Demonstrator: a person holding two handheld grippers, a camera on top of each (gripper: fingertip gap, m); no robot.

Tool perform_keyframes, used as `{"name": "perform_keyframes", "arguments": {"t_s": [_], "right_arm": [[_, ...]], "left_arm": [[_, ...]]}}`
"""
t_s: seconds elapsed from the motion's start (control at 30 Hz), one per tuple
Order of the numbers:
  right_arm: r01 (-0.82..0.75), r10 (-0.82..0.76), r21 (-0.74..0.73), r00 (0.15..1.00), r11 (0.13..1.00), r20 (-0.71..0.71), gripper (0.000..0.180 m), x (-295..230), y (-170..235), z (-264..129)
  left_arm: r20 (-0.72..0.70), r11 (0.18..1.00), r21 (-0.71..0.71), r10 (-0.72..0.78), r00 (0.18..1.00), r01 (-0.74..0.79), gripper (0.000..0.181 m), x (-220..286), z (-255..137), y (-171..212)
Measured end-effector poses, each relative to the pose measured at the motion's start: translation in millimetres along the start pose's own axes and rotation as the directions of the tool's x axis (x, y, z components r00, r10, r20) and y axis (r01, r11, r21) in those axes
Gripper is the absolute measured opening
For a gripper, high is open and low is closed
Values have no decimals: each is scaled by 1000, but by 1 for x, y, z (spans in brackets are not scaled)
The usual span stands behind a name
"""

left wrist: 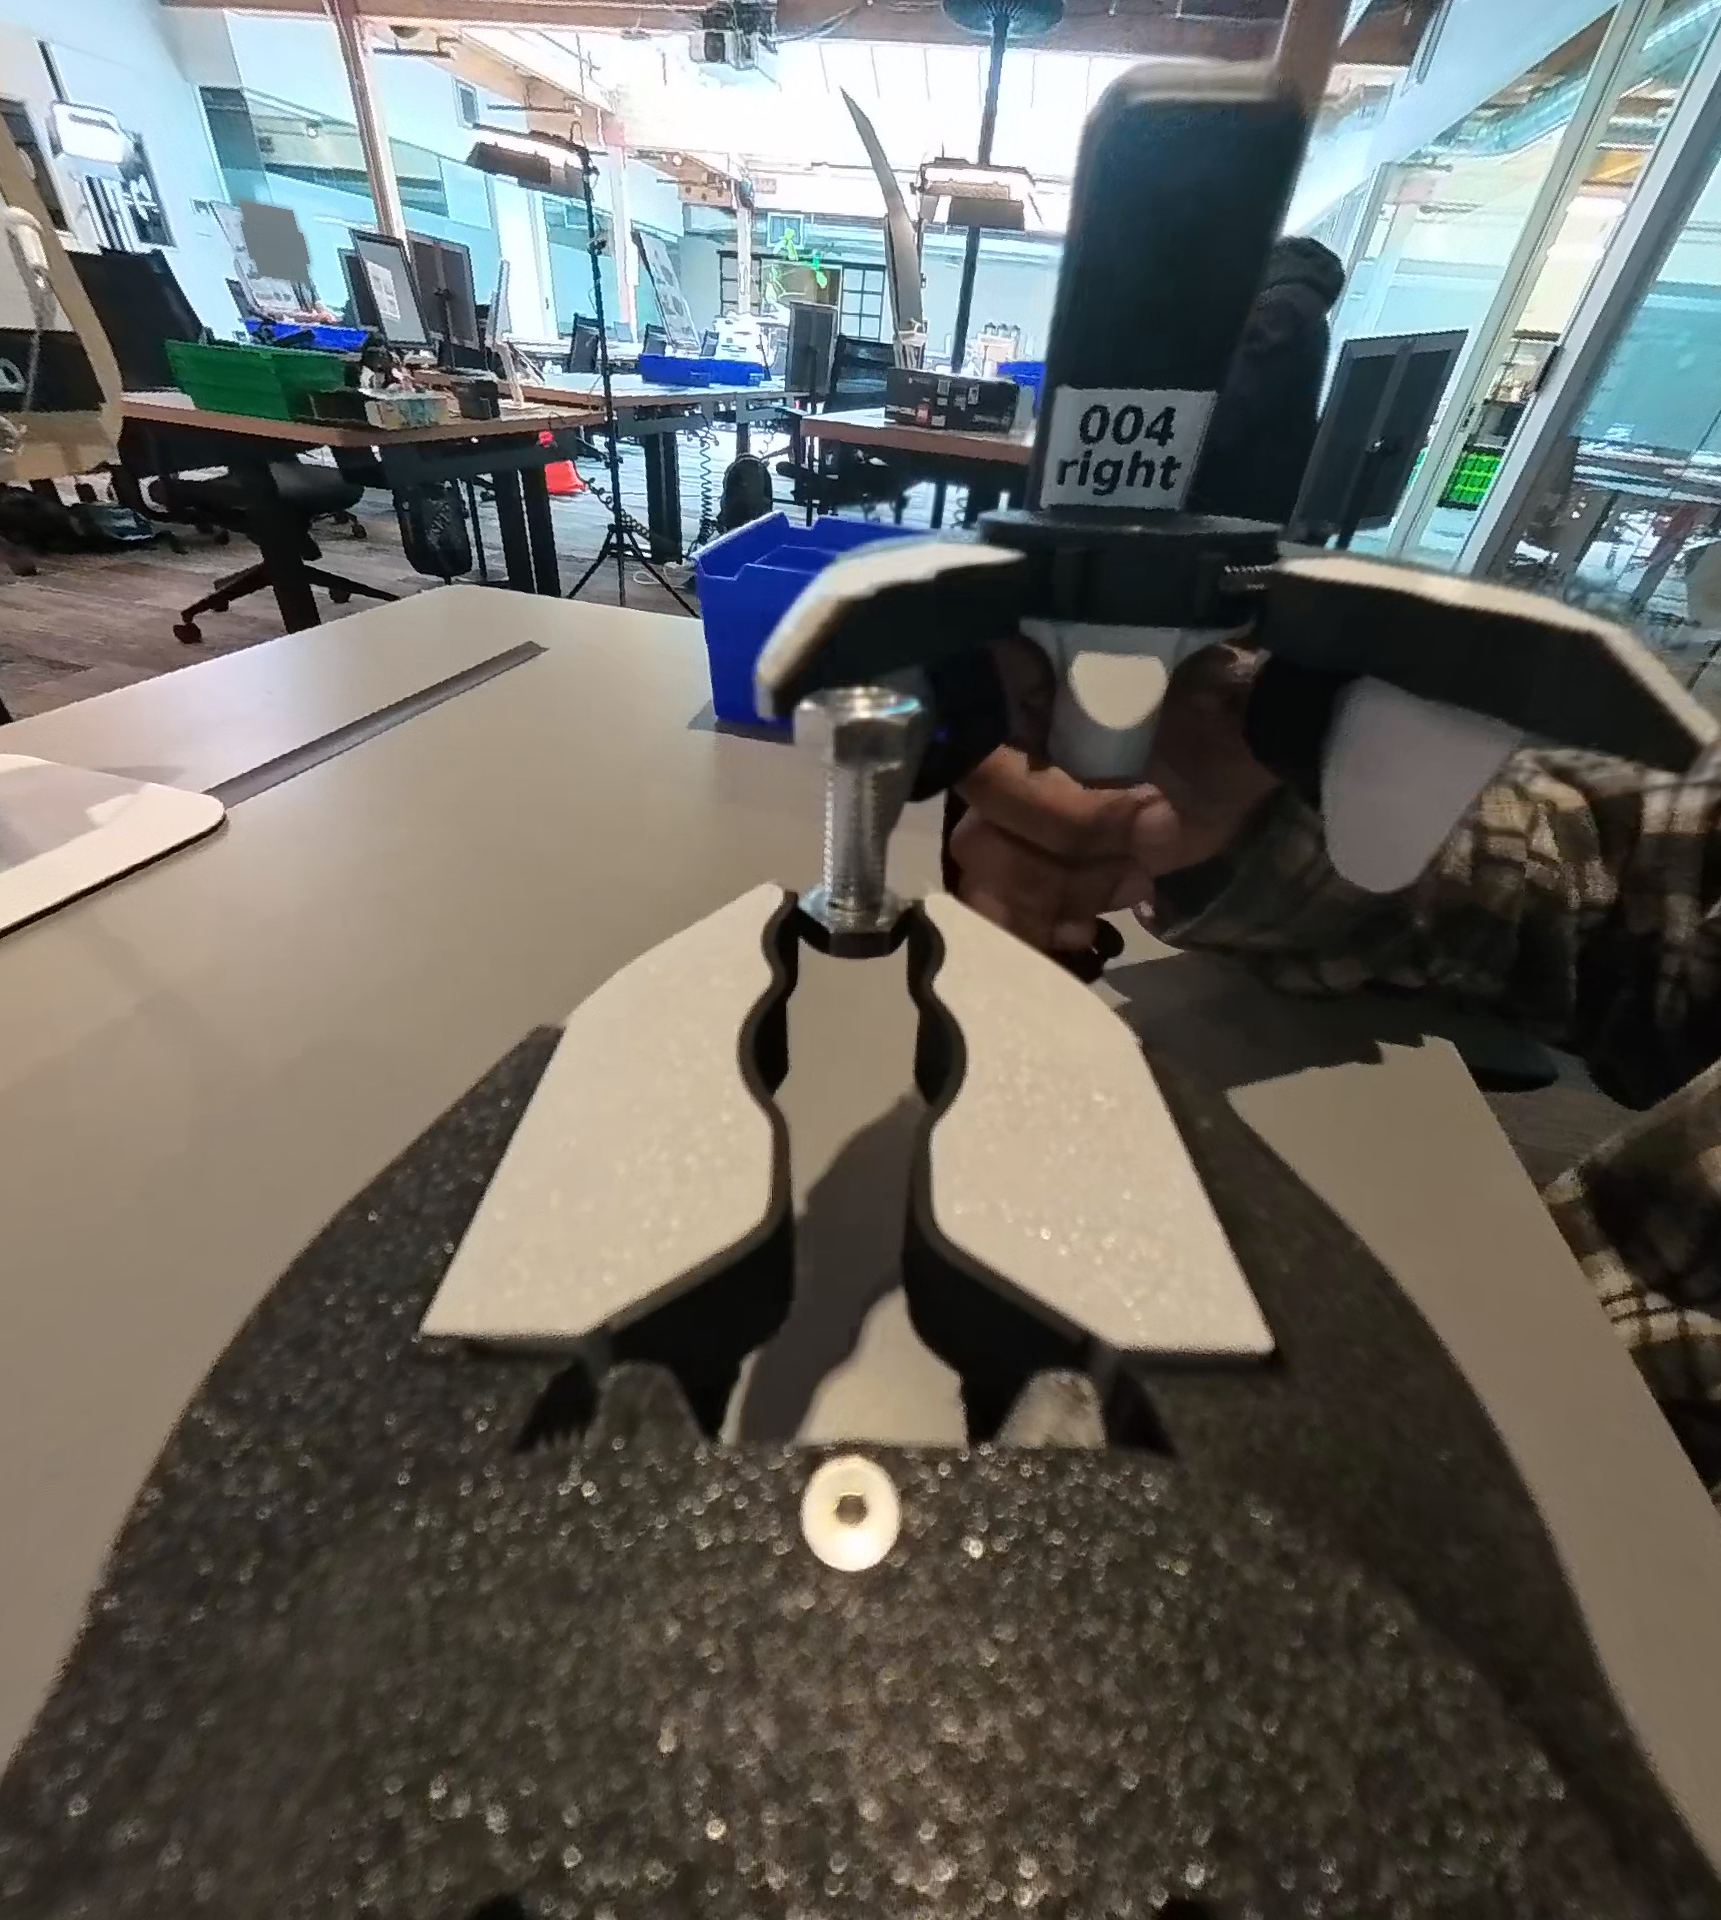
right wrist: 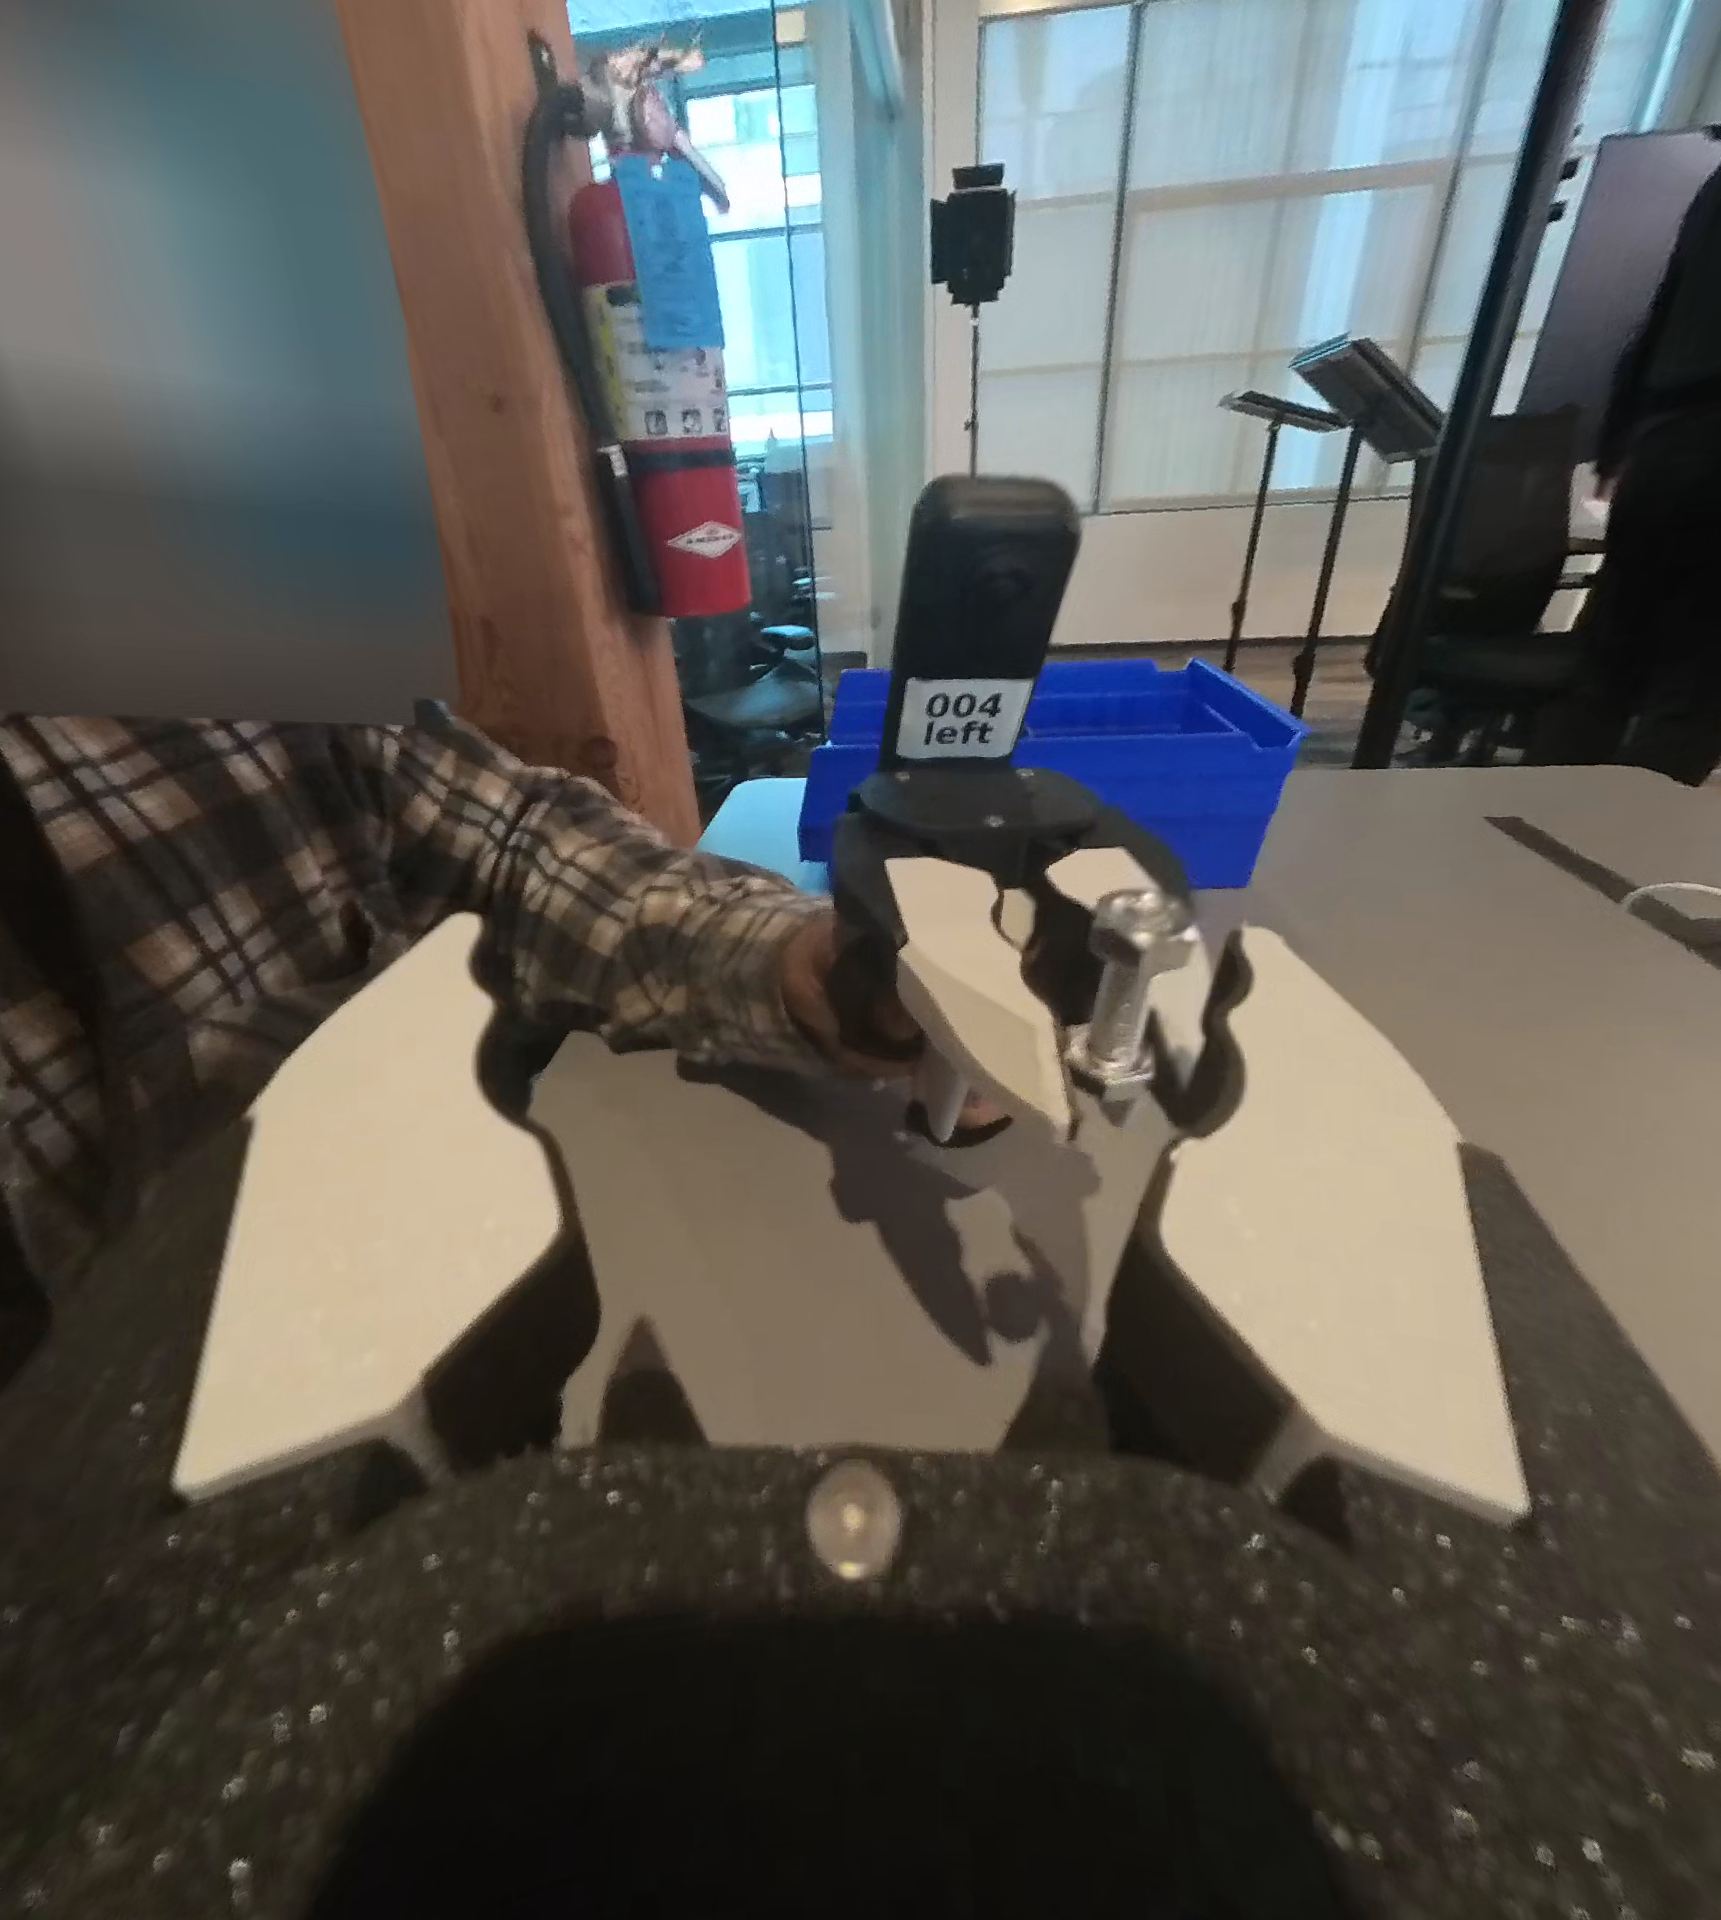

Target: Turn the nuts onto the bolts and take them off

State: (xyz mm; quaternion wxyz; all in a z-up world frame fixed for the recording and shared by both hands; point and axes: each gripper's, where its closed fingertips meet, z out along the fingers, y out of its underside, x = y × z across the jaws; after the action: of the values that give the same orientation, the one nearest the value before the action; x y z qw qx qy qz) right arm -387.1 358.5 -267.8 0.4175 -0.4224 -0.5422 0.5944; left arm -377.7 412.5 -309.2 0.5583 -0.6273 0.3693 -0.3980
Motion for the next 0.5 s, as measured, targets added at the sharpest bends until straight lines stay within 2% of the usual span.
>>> {"name": "perform_keyframes", "arguments": {"t_s": [0.17,0.23,0.4,0.5], "right_arm": [[-16,16,7,999,1000,45,124,-1,-3,13],[-12,12,-4,1000,1000,26,129,-4,1,11],[-13,13,16,999,1000,-34,126,1,-2,0],[-15,15,21,1000,1000,0,127,1,-6,11]], "left_arm": [[-3,1000,1,8,1000,-8,19,4,2,-1],[6,1000,3,9,1000,-9,19,2,1,-2],[-2,1000,-2,11,1000,-11,19,2,0,-2],[-12,1000,-4,18,1000,-18,19,7,3,-1]]}}
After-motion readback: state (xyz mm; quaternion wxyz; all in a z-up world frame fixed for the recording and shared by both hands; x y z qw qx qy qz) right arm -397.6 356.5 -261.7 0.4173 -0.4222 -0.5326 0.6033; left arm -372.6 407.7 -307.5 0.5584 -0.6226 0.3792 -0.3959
